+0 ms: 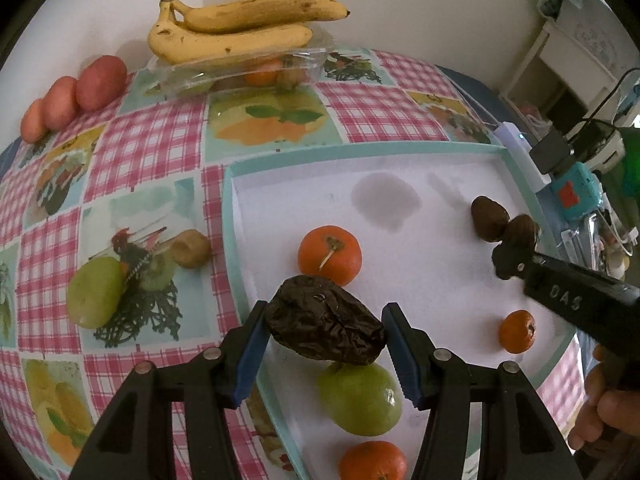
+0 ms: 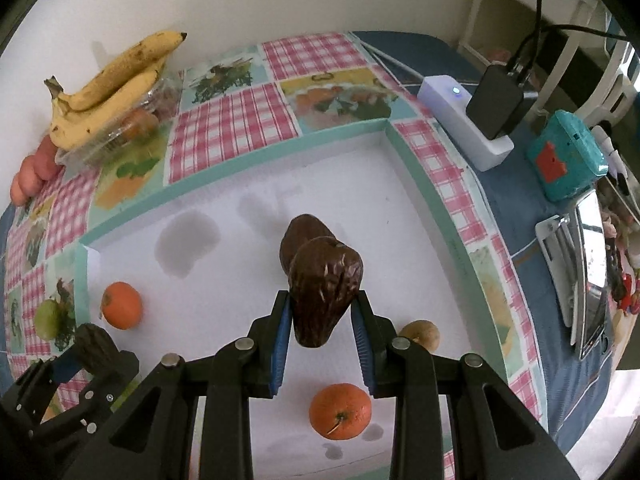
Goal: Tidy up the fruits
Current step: 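Carry both dark brown fruits into the white tray and open both tools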
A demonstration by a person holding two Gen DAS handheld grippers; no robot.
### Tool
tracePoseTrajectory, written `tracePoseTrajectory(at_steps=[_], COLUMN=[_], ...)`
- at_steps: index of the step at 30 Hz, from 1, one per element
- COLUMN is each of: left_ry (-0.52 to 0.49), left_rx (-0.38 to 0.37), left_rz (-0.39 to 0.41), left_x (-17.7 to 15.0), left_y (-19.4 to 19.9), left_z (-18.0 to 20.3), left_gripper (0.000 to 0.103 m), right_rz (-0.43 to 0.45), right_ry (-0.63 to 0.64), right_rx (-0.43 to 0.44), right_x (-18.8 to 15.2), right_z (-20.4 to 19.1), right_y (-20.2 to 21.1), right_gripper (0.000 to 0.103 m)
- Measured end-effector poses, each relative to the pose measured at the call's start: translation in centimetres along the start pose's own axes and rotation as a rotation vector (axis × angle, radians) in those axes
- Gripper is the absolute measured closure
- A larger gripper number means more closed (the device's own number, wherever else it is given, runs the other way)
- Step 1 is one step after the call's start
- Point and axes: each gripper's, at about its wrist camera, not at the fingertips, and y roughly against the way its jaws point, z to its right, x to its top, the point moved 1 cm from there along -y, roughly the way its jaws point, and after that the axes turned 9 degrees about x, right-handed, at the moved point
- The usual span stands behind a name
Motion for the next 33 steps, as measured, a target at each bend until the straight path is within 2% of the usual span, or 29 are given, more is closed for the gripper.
tracePoseTrajectory(at_steps=[7,19,23,28,31,33], left_ry=[-0.005,-0.008,-0.002,0.006,0.011,0.013], left_rx=[0.012,0.006,-0.007,-0.012,-0.017,-0.017], left_rz=[0.003,-0.011,-0.020,-0.012,-0.004,-0.001], left_x=[0.0,0.2,0.2,0.3,0.4,0.5], left_y=[-0.2,-0.3,-0.2,0.6,1.2,1.6], left_z=[0.1,0.0,0.0,0.0,-0.1,-0.2], left_gripper=[0.043,0.040,0.039,0.037,0.031,0.028], right_rz=[-0.055,-0.037,-0.031,-0.028,-0.018,-0.008], right_ry=[0.017,-0.002,-0.012,-0.014,-0.005,-0.001], right_rx=[-0.017,-0.010,-0.016,-0.030,-0.036,-0.035], right_x=[-0.6,-0.4,-0.2,-0.1,0.0,0.1], right_z=[-0.1,0.4,0.7,0.8,0.5,0.4], right_y=[-2.0,-2.2,-2.1,-2.1,-1.8,-1.4], right_gripper=[0.072,0.071,0.062,0.059,0.042,0.042])
